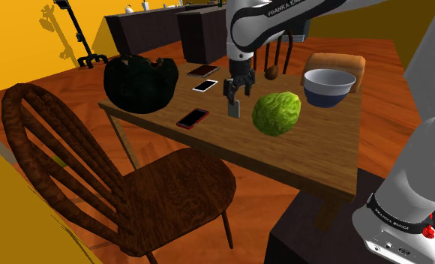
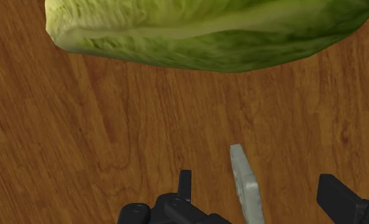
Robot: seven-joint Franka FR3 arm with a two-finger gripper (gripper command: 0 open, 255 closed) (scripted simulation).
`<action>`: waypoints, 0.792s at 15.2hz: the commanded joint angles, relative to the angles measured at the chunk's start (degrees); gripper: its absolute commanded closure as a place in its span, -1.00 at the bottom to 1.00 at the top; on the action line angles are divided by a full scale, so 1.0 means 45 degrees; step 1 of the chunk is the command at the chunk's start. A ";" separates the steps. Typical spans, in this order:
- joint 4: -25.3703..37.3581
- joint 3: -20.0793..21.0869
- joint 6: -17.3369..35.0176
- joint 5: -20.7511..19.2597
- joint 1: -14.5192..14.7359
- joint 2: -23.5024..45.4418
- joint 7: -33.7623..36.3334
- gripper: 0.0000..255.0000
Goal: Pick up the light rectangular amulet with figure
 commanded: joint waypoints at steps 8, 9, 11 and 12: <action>-0.0526 0.0013 0.0748 -0.0018 0.0012 0.0217 0.0048 1.00; -0.0526 0.0013 0.0747 -0.0017 0.0011 0.0217 0.0047 1.00; -0.0527 0.0013 0.0747 -0.0017 0.0012 0.0216 0.0047 1.00; -0.0526 0.0013 0.0746 -0.0017 0.0011 0.0216 0.0047 1.00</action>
